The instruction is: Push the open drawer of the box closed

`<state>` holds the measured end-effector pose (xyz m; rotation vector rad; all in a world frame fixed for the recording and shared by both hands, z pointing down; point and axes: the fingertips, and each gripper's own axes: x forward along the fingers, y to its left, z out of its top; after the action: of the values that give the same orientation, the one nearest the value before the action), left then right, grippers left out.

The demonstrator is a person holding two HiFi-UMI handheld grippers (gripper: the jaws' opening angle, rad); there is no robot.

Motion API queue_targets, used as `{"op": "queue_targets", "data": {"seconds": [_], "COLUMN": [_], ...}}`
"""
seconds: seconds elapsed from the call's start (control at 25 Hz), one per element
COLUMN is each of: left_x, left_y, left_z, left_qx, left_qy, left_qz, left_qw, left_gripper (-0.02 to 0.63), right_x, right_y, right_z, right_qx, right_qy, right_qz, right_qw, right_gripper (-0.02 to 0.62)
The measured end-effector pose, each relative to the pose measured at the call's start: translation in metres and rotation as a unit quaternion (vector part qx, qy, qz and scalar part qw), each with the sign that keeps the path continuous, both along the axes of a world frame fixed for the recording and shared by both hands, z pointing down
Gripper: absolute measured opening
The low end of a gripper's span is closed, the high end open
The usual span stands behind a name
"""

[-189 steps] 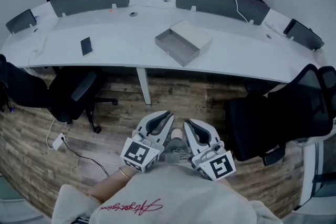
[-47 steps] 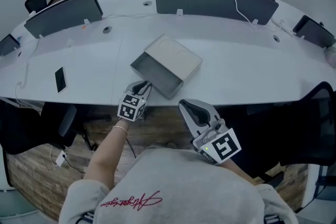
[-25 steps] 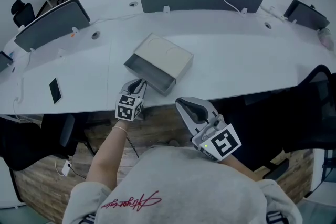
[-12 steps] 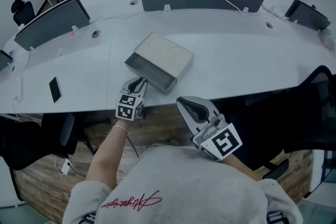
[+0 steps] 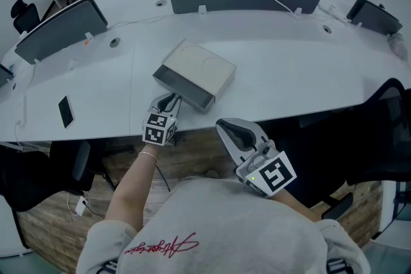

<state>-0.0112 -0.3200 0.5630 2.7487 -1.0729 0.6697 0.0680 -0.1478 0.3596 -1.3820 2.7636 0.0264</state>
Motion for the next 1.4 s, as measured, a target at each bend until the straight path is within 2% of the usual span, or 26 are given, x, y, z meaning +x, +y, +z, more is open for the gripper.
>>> {"op": "queue_targets", "data": {"seconds": [0.16, 0.84, 1.16, 1.4], "left_x": [0.002, 0.012, 0.014, 0.014], "left_y": [-0.001, -0.010, -0.012, -0.012], "left_z": [0.000, -0.001, 0.000, 0.000], "left_qx": [-0.004, -0.033, -0.033, -0.035], "left_qy": [0.003, 0.016, 0.009, 0.013], "left_qz": [0.002, -0.001, -0.004, -0.003], "left_qw": [1.0000, 0.9993, 0.9994, 0.9993], "left_gripper": [0.087, 0.087, 0.086, 0.086], "right_x": [-0.002, 0.009, 0.016, 0.015], "right_y": [0.000, 0.005, 0.007, 0.008], "right_z": [0.002, -0.002, 0.002, 0.001], "right_qx": [-0.011, 0.001, -0.010, 0.000], "right_qy": [-0.003, 0.001, -0.003, 0.005], "right_qz": [0.000, 0.025, 0.029, 0.025], "right_qw": [1.000, 1.000, 1.000, 1.000], "right_gripper": [0.018, 0.018, 0.018, 0.018]}}
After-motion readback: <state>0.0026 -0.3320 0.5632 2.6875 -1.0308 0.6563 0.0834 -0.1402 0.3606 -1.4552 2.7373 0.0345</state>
